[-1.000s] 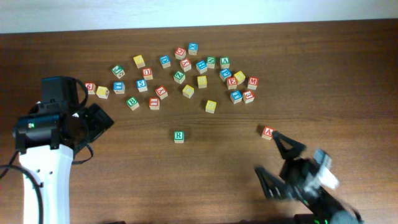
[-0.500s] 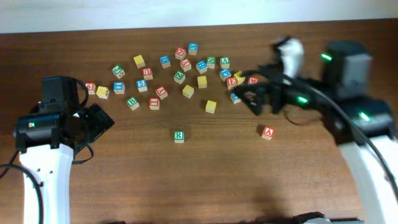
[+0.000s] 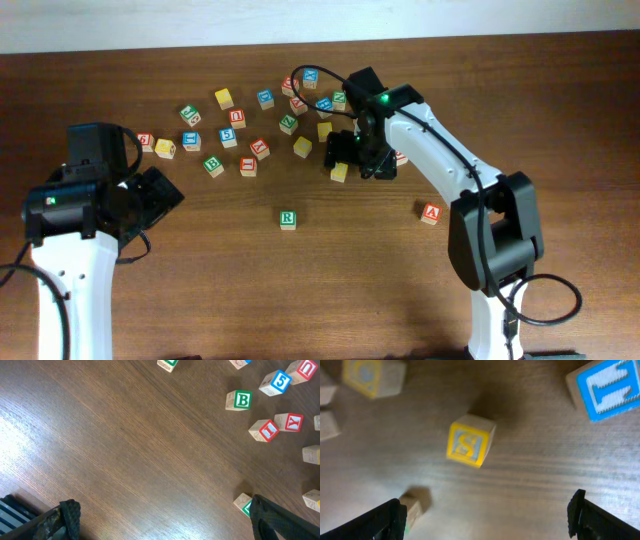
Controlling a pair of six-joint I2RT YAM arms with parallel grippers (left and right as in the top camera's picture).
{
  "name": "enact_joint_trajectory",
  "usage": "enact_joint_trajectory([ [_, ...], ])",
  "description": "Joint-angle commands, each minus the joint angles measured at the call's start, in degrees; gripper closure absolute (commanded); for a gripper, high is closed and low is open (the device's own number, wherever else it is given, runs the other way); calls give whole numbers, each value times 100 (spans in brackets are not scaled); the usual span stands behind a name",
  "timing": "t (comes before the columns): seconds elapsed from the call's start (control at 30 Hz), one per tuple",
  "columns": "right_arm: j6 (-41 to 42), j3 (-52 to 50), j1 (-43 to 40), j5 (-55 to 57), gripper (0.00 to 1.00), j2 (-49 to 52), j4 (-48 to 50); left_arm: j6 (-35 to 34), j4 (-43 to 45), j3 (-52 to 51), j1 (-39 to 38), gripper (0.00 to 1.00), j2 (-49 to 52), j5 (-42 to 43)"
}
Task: Spell out RSS
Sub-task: 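Grasp a yellow S block with the right gripper and carry it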
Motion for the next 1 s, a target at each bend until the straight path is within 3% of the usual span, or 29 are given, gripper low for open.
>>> enact_joint_trajectory([
  [0.0, 247, 22, 42, 284, 23, 262, 208, 4, 9, 17, 22, 1, -24, -2],
  [0.03, 380, 22, 48, 282, 31, 286, 310, 4, 9, 17, 22, 1, -24, -2],
  [0.23, 647, 22, 343, 758, 26, 590, 752, 4, 9, 17, 22, 1, -24, -2],
  [0.37, 645, 22, 343, 887, 42, 638, 769, 4, 9, 17, 22, 1, -24, -2],
  [0.47, 619, 22, 343, 885, 47, 638, 789, 4, 9, 17, 22, 1, -24, -2],
  [0.83, 577, -227, 343, 863, 45, 638, 1069, 4, 9, 17, 22, 1, -24, -2],
  [0.97, 243, -304, 343, 870, 59, 638, 1097, 4, 9, 17, 22, 1, -24, -2],
])
